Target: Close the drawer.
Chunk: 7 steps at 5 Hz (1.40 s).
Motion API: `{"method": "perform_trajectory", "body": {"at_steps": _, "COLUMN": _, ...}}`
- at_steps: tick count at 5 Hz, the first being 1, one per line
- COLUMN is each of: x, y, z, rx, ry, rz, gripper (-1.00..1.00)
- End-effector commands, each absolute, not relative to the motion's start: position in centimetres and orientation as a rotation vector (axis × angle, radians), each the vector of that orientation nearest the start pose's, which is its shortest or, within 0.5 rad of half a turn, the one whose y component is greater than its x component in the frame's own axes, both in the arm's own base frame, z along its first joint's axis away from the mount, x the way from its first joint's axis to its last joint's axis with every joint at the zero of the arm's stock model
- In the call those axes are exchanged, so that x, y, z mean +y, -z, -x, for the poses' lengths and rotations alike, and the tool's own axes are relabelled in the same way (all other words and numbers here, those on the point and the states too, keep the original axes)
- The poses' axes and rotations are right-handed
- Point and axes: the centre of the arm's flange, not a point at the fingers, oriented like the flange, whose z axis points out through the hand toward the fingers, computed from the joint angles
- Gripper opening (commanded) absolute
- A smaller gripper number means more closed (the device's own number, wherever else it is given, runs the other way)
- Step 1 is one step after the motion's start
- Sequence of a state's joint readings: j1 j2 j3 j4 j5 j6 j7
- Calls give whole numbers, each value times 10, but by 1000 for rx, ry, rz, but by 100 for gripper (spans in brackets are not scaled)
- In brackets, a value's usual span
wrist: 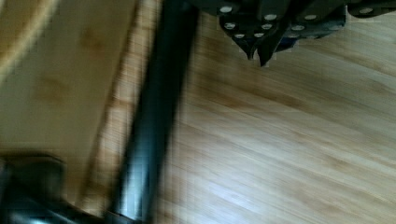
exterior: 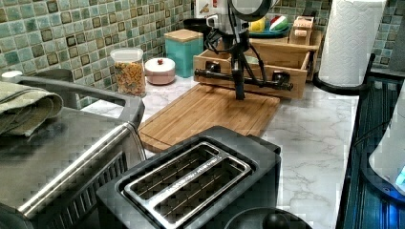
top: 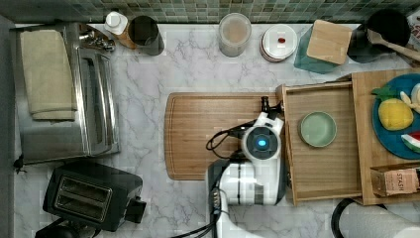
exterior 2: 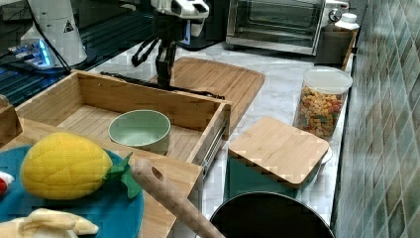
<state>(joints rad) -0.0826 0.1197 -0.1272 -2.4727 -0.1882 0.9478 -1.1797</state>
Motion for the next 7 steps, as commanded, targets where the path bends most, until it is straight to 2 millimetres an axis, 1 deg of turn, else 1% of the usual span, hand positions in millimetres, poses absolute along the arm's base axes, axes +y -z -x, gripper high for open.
{"method": "perform_trajectory", "body": {"at_steps": 1, "x": -264, "y": -324, "z": -491, "rx": -195, "ry": 129, "rz": 3300, "gripper": -100}}
{"method": "perform_trajectory", "body": {"at_steps": 2, "x": -315, "y": -334, "z": -491, "rx": -188, "ry": 148, "rz": 3306, "gripper": -100}}
{"method": "perform_trajectory", "body": {"at_steps": 3, "x": -371, "y": -327, "z": -490, "rx": -183, "ry": 283, "rz": 3277, "gripper": -100}}
{"method": "perform_trajectory", "body": {"at_steps": 4, "x": -419, "y": -335, "z": -499, "rx": -185, "ry": 279, "rz": 3280, "gripper": -100}}
{"method": "perform_trajectory", "body": {"at_steps": 5, "x": -448, "y": -357, "z": -497, "rx": -206, "ry": 319, "rz": 3336, "gripper": -100}}
{"method": "perform_trajectory", "body": {"at_steps": 6, "x": -462, "y": -367, "z": -501, "rx": -198, "ry": 299, "rz": 3373, "gripper": -100}}
{"method": "perform_trajectory", "body": {"at_steps": 7, "x": -458, "y": -367, "z": -499, "rx": -227, "ry": 322, "rz": 3396, "gripper": -100}}
